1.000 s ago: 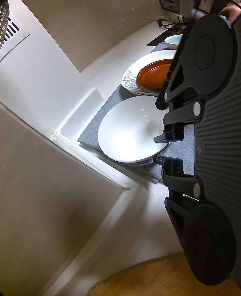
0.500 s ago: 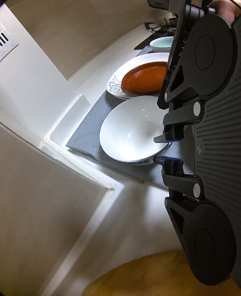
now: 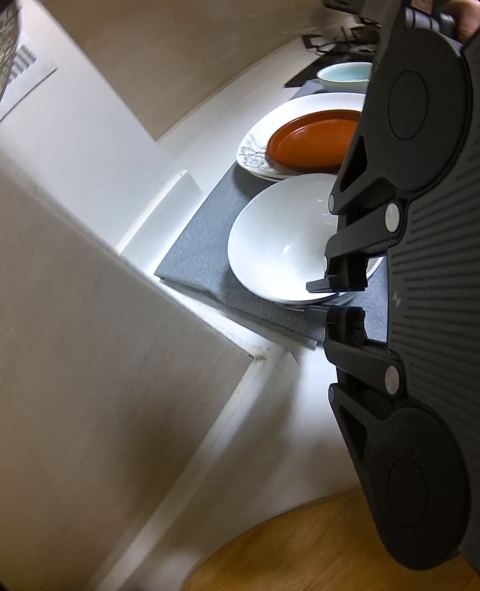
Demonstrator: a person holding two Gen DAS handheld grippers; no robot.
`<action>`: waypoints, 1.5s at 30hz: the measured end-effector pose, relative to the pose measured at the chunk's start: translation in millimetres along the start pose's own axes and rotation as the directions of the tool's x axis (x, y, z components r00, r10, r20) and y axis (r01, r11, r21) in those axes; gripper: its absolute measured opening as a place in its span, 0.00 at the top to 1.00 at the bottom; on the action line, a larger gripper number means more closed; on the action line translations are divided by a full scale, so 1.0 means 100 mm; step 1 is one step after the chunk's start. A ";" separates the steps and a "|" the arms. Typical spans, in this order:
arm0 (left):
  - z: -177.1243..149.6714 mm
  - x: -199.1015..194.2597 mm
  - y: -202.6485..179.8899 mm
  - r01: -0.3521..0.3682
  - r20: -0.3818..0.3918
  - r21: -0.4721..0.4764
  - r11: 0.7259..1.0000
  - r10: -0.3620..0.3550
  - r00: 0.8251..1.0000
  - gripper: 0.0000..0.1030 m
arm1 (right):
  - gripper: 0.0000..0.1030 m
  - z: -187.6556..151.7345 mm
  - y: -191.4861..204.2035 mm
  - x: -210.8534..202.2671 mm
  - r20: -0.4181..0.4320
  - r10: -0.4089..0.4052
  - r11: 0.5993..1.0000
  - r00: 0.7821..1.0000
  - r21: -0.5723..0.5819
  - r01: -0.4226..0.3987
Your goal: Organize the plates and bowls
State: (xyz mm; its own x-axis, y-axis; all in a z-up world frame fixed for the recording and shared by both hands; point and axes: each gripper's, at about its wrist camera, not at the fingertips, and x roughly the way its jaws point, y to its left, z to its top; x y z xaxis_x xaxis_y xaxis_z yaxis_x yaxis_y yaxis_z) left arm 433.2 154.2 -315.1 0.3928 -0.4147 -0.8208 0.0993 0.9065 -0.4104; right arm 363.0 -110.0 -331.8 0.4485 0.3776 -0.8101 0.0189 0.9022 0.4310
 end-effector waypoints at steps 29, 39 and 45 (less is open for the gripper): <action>-0.03 0.22 0.04 -0.014 -0.107 -0.036 0.999 0.010 0.994 0.90 | 0.86 -0.01 -0.13 0.07 -0.050 0.008 0.999 0.999 0.046 -0.005; 0.00 -0.13 -0.18 -0.030 -0.066 -0.045 0.999 0.027 0.997 0.90 | 0.86 0.06 -0.09 -0.24 0.019 0.074 0.995 0.997 0.060 -0.076; -0.13 -0.42 -0.52 -0.040 -0.048 0.026 0.999 0.041 0.998 0.91 | 0.86 -0.09 -0.20 -0.66 0.084 0.086 0.990 0.993 0.102 -0.094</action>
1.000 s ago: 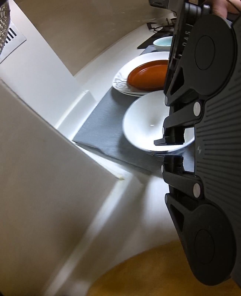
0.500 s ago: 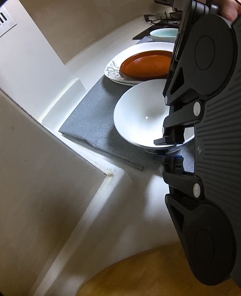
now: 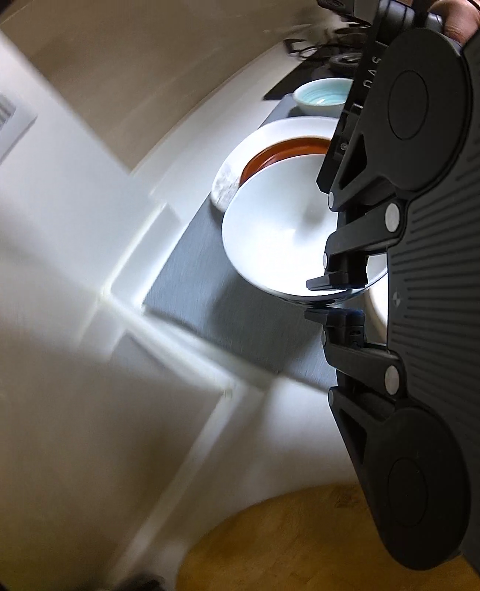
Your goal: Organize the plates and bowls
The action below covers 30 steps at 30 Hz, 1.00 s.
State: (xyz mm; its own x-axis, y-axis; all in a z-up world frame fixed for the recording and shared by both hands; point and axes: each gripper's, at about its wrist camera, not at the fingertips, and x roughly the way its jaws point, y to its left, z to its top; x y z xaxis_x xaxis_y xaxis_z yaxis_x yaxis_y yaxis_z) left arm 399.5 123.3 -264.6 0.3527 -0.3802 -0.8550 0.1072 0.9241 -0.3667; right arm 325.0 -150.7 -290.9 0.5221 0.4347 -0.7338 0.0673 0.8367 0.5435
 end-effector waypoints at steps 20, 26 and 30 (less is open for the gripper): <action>-0.08 0.61 -1.84 0.254 -0.250 0.291 0.922 -0.183 0.951 0.91 | 0.86 -0.22 -1.22 -1.61 0.249 -0.224 0.950 0.942 0.270 0.154; -0.07 0.99 -2.26 0.295 -0.327 0.358 0.886 -0.177 0.928 0.90 | 0.86 -0.21 -1.74 -1.84 0.283 -0.282 0.916 0.917 0.364 0.169; -0.03 1.21 -2.45 0.287 -0.358 0.389 0.876 -0.143 0.923 0.91 | 0.86 -0.22 -1.99 -1.83 0.278 -0.311 0.899 0.909 0.397 0.186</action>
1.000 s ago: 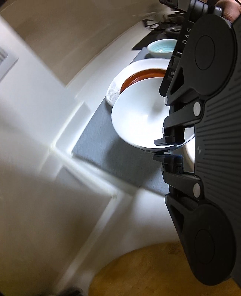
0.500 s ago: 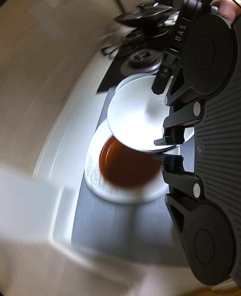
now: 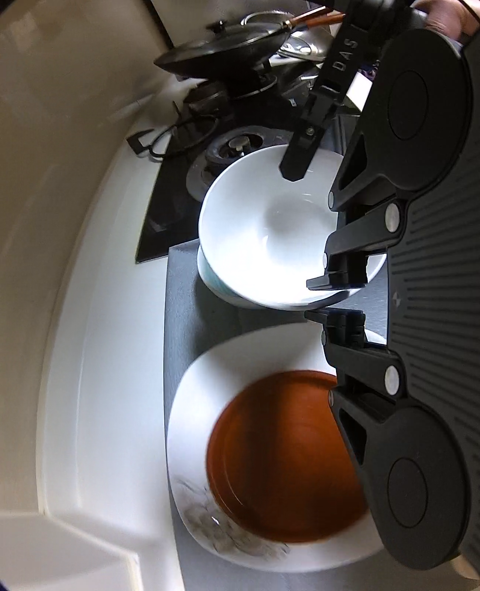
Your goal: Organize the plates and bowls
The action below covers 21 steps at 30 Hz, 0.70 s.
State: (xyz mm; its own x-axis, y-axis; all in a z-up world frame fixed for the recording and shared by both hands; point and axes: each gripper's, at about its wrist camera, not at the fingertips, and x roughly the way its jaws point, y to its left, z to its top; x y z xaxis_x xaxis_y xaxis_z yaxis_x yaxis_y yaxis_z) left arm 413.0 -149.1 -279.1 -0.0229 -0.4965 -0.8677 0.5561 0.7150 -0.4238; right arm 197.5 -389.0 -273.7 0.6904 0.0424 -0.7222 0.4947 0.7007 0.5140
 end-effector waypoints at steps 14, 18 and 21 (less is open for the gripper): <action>0.45 0.51 -0.33 -0.084 -0.071 0.071 0.994 0.089 0.993 0.91 | 0.87 0.07 -0.40 0.40 -0.006 -0.053 0.996 0.999 0.064 0.054; 0.46 0.62 -0.37 -0.094 -0.084 0.083 0.992 0.101 0.991 0.91 | 0.87 0.06 -0.41 0.44 -0.011 -0.088 0.996 0.996 0.025 0.089; 0.45 0.65 -0.41 -0.121 -0.071 0.098 0.988 0.128 0.989 0.91 | 0.88 0.05 -0.34 0.47 -0.016 -0.123 0.992 0.992 -0.025 0.123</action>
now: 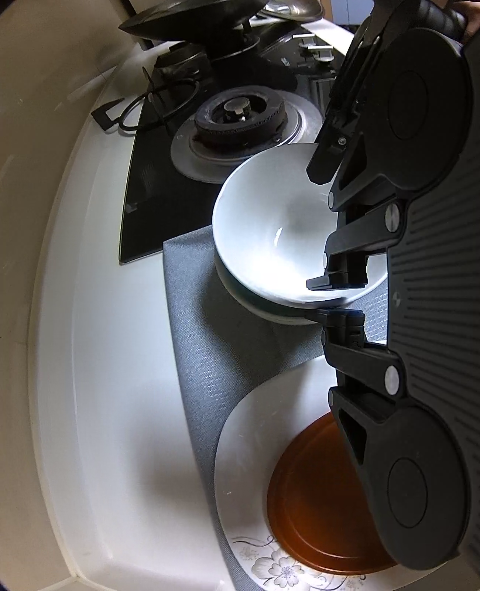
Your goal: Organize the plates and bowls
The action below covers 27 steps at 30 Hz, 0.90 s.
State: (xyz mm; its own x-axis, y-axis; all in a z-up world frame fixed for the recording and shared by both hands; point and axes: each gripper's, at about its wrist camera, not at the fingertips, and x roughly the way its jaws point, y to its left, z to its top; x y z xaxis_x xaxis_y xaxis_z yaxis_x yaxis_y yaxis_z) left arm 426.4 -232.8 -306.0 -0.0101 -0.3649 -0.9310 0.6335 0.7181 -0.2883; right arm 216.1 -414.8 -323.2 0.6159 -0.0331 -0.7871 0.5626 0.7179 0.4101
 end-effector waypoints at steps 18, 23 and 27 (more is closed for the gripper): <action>-0.06 0.03 0.04 -0.018 0.013 0.101 0.995 0.016 1.000 0.91 | 0.88 -0.17 0.50 0.17 0.088 -0.207 0.874 0.974 -0.431 0.225; -0.07 0.00 0.03 -0.006 0.031 0.113 0.994 0.002 1.000 0.91 | 0.86 -0.20 0.49 0.19 0.095 -0.210 0.864 0.973 -0.448 0.230; -0.05 -0.01 0.07 0.023 0.038 0.103 0.994 -0.027 0.999 0.90 | 0.87 -0.09 0.31 0.13 0.048 -0.148 0.941 0.988 -0.302 0.155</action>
State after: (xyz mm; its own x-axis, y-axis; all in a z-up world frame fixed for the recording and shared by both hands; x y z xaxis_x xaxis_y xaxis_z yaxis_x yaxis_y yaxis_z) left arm 426.5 -224.4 -308.1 0.0024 -0.4066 -0.9136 0.7096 0.6444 -0.2849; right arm 237.0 -386.6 -324.6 0.5515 -0.1721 -0.8163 0.4584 0.8800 0.1242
